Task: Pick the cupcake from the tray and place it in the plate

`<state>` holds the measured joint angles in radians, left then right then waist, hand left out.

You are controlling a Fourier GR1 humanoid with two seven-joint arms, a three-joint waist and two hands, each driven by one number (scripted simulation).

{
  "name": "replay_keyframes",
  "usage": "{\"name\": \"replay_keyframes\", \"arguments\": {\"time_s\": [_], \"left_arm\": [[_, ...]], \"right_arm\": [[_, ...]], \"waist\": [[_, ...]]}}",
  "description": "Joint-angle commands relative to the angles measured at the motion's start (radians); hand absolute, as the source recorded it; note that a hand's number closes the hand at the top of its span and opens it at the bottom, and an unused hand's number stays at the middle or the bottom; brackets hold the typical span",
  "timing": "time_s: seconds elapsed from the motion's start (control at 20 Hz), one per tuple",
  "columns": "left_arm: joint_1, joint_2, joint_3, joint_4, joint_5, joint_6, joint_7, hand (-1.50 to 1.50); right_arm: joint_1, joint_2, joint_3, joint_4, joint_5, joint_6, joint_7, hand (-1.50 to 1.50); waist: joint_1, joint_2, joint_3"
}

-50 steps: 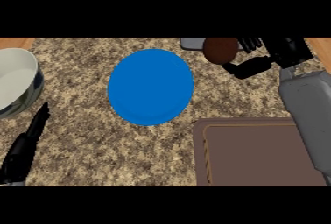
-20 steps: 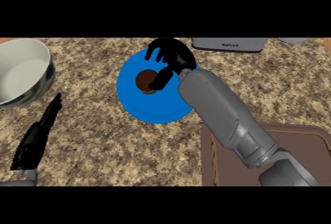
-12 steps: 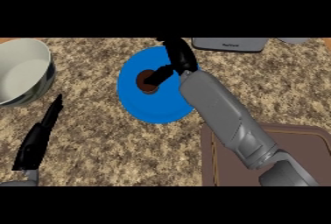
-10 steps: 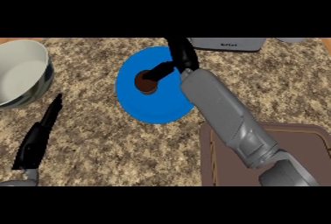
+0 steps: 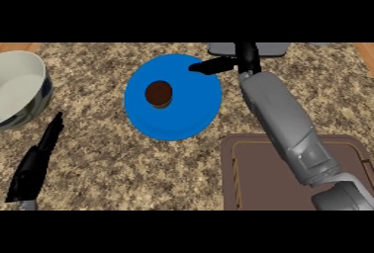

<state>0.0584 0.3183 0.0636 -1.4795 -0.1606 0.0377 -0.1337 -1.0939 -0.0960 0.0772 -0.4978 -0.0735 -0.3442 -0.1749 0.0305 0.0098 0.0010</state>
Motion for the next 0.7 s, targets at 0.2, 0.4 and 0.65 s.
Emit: {"name": "replay_keyframes", "arguments": {"time_s": [0.2, 0.4, 0.65], "left_arm": [[-0.019, 0.015, 0.031, 0.018, 0.007, -0.019, 0.008, 0.00], [-0.050, -0.019, 0.016, 0.062, -0.015, 0.000, -0.016, 0.00], [-0.008, 0.003, 0.012, -0.065, -0.010, -0.033, 0.054, 0.00]], "right_arm": [[0.080, -0.174, -0.129, 0.079, -0.081, 0.263, -0.283, -1.50], [0.090, -0.221, -0.132, 0.173, -0.041, 0.304, -0.394, -1.50], [0.081, -0.297, -0.155, 0.244, -0.033, 0.394, -0.419, -1.50]], "waist": [[-0.004, 0.003, 0.000], [0.001, 0.005, 0.000], [0.007, 0.002, 0.001]]}}
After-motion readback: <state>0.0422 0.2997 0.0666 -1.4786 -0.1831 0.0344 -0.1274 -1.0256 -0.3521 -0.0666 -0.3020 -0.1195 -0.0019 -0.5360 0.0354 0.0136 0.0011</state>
